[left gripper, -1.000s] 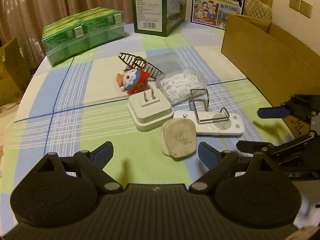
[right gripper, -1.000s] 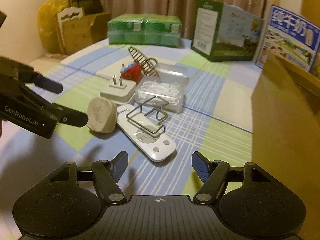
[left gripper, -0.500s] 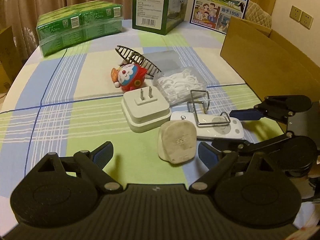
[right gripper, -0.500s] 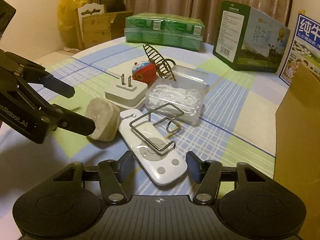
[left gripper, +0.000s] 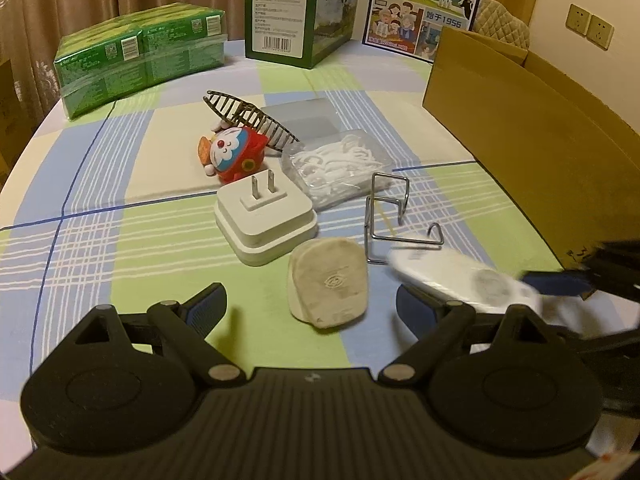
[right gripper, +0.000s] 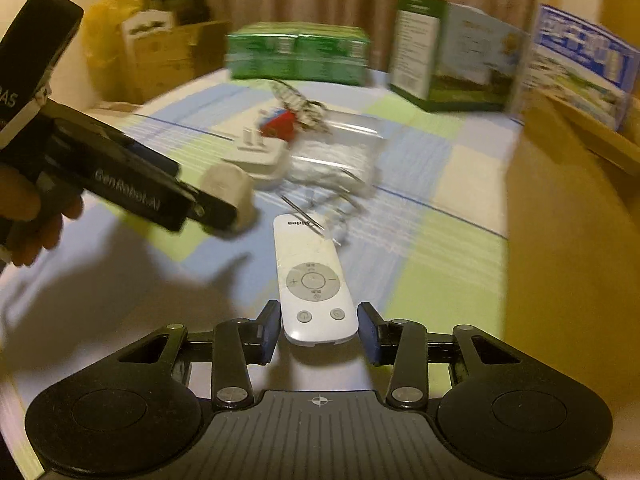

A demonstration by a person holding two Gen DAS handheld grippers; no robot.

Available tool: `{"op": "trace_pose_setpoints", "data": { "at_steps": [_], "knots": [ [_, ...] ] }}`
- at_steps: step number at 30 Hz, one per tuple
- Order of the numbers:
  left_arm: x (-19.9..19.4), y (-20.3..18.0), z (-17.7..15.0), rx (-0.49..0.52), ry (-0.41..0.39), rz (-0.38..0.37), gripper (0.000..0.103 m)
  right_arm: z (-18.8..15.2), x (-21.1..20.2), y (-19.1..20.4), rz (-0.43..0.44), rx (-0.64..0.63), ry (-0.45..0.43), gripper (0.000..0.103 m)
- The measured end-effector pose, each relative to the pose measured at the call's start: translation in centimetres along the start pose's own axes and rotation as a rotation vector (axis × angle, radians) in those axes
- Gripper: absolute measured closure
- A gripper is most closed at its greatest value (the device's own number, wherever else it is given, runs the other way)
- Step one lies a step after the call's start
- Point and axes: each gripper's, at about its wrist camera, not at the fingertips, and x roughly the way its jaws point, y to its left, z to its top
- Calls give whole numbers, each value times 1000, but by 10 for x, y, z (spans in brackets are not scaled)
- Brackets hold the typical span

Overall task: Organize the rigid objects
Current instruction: 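Grasp the white plug adapter with the left tool while the right tool holds the remote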

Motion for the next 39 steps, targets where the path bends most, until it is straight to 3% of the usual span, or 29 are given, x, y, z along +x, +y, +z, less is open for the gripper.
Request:
{"op": "trace_pose_setpoints", "data": {
  "at_steps": [3,6,8,11,16,20,26,30,35,39],
  "knots": [
    [5,-2,1,-10,-1,21,18,-15,-9,-1,-72,51,27,64],
    [10,-5,2,-18,-12,38,23,-25,-11,-4,-68,111,39,64],
    [13,-8,4,-13,-23,40,25,-22,-9,-3,-67,106,37,57],
    [19,-11,5,-8,-29,57,41,-17,-8,-5,-66,114,12,50],
    [17,-8,4,-32,-36,63,61,-19,-6,-11,-56,148,3,49],
    [12,-9,0,-13,-21,59,62,-20,-4,-11,-32,165,8,49],
    [-5,-20,-14,61,28,-27,62,-19,-6,-12,-24,178,-2,49],
    [-4,-24,-16,71,25,-16,60,-14,-2,-14,-30,172,-13,49],
    [-4,-27,-18,53,22,40,48,-8,11,-15,-34,152,-14,49],
    [-4,-29,-18,46,12,67,48,-7,16,-15,-30,143,-19,50]
  ]
}}
